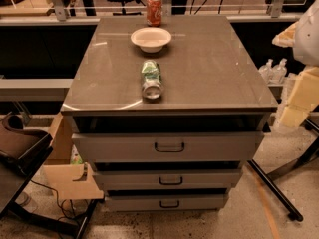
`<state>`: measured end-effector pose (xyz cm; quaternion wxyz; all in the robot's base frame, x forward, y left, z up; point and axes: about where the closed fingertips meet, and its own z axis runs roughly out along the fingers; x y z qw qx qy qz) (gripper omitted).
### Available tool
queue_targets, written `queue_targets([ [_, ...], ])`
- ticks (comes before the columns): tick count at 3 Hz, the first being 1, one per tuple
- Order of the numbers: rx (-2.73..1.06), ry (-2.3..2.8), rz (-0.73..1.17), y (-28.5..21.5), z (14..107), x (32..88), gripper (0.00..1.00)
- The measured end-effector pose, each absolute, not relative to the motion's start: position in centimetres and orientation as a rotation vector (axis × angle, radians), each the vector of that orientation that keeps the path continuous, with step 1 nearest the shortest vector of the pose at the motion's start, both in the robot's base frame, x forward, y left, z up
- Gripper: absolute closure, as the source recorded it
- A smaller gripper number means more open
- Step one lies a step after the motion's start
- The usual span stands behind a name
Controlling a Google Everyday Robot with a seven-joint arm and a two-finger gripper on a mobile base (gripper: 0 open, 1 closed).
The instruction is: Place green can upright
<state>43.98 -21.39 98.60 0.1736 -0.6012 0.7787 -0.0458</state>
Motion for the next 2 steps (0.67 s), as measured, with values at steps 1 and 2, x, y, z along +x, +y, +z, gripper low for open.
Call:
queue_targets([
  [1, -1.693, 2.209, -0.138, -21.3, 99.0, 44.5, 0.00],
  [2, -1.638, 2.279, -0.121, -20.8, 99.1, 46.6, 0.00],
])
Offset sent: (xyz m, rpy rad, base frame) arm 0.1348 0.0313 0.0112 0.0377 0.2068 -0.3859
